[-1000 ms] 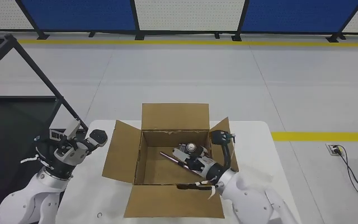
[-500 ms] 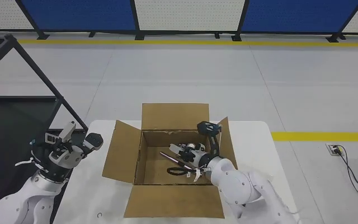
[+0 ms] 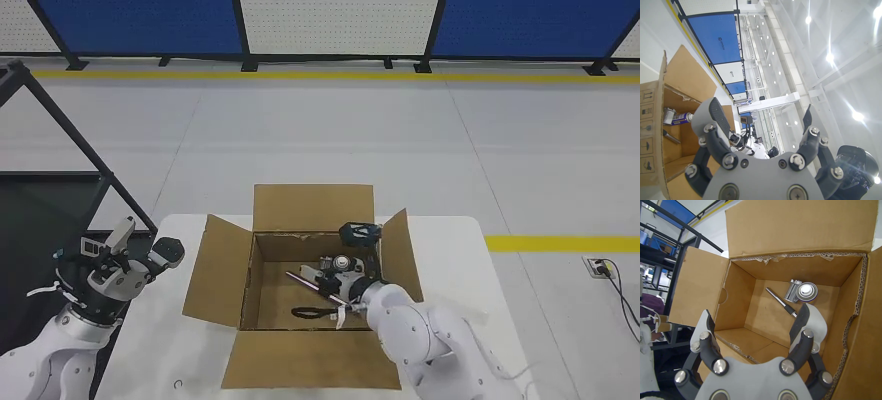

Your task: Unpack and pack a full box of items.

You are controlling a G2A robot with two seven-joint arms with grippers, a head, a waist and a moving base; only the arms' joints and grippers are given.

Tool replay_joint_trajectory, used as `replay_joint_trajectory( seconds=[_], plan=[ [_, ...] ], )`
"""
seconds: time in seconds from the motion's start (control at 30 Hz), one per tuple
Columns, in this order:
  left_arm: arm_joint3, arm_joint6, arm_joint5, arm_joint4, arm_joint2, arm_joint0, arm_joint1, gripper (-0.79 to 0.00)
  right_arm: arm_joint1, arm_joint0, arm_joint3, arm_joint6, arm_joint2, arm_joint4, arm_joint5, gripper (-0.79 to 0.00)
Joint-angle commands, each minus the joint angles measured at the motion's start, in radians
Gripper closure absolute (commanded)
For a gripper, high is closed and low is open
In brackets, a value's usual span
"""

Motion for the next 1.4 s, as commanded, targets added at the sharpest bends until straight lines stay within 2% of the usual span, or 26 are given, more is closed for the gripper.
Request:
replay_joint_trajectory(
  seconds=[0.0,0.33,0.93,1.17,1.37],
  plan=[
    [0.0,0.0,0.0,0.0,0.0,0.0,0.0,-0.785,-0.006,0.03,0.034,0.028,-0.019,-0.012,0.009,-0.785],
    [0.0,0.0,0.0,0.0,0.0,0.0,0.0,-0.785,-0.041,0.152,0.208,0.051,-0.078,-0.011,0.021,-0.785],
    [0.0,0.0,0.0,0.0,0.0,0.0,0.0,-0.785,-0.041,0.14,0.214,0.04,-0.092,-0.047,0.015,-0.785],
    [0.0,0.0,0.0,0.0,0.0,0.0,0.0,-0.785,-0.058,0.192,0.271,0.137,-0.164,-0.178,0.057,-0.785],
    [0.0,0.0,0.0,0.0,0.0,0.0,0.0,-0.785,-0.082,0.254,0.362,0.206,-0.205,-0.226,0.081,-0.785]
  ],
)
